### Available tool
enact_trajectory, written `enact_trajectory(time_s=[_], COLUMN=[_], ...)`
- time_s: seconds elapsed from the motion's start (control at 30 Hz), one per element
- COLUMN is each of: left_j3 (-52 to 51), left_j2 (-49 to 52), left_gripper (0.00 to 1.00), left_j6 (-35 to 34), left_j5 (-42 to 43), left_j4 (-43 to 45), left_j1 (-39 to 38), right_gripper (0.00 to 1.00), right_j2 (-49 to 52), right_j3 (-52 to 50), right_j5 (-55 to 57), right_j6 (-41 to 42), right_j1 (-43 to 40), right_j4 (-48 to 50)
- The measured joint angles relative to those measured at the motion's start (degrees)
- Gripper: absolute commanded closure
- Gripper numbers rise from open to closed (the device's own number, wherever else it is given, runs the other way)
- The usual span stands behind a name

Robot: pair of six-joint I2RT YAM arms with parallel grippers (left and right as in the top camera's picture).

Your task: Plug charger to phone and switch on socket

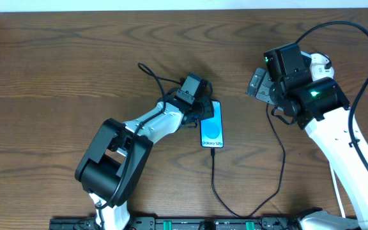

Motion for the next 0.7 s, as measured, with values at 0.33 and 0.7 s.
enact_trajectory(time_s=[0.33,0.7], left_j3=[0.0,0.0], left_j2=[-0.4,-0.5], left_gripper=[0.55,0.55], left_j6=[0.9,4.8], left_j5=[-2.7,-4.7], left_j4=[-0.8,-1.2], left_j1=[0.0,2.4], right_gripper=[0.01,0.01], right_j2=[0.0,0.0], right_j3=[0.0,0.0], right_j5=[0.0,0.0], right_j6=[0.0,0.0], right_j1=[0.0,0.0], right_j4=[0.0,0.0])
